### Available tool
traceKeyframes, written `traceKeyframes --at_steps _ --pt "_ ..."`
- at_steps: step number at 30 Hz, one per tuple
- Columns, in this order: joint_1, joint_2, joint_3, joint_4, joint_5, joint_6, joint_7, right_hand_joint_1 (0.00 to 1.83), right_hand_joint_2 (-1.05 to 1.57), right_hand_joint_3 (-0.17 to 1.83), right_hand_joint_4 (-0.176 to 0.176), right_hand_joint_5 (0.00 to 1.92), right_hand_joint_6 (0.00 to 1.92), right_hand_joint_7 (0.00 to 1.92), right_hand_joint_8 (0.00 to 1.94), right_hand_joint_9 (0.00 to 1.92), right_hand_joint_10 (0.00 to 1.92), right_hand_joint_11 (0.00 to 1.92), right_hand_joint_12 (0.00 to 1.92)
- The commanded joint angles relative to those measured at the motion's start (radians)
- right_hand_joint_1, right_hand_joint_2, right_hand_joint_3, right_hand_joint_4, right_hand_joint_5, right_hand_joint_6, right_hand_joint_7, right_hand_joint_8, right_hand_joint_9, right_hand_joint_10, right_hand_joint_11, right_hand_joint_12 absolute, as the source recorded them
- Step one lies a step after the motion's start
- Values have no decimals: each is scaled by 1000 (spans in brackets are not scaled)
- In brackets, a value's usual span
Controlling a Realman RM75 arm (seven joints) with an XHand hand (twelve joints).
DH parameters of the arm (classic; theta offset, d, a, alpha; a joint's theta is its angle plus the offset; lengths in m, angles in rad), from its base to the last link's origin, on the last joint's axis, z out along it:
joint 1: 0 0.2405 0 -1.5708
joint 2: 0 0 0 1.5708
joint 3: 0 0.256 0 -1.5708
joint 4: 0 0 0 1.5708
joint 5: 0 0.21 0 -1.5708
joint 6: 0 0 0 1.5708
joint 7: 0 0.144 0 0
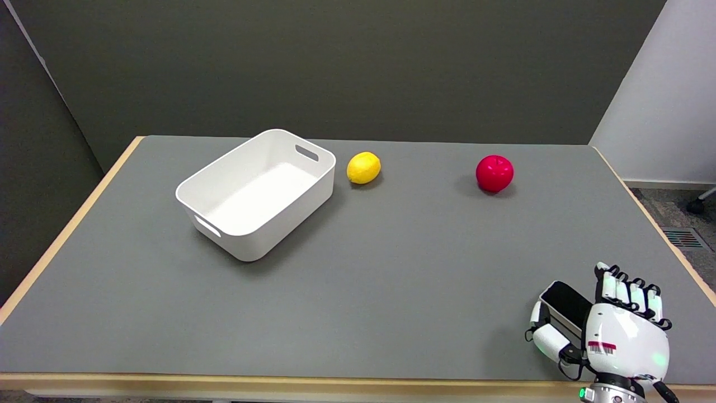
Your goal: Pick up the chalkboard eraser.
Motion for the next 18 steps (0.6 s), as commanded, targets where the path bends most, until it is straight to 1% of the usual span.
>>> traceKeyframes --at_steps 1,4,7,13,17,18 --pt "56 51 -21 27 100 -37 45 508 650 825 -90 267 503 295 440 169 843 57 1271" --pt "58 57 -22 68 100 -47 45 508 647 830 -84 278 517 312 450 181 851 66 1280" --pt "51 64 -25 100 104 -55 45 441 617 932 -78 273 551 310 499 209 819 88 1249" --pt "35 76 -53 171 155 -50 38 429 613 931 -74 277 554 328 510 218 826 91 1255" --pt "3 82 -54 222 156 -45 37 426 613 930 -73 278 555 329 510 219 828 91 1255" --pt "-6 85 -54 241 156 -45 37 451 625 887 -73 282 545 338 493 210 846 85 1271"
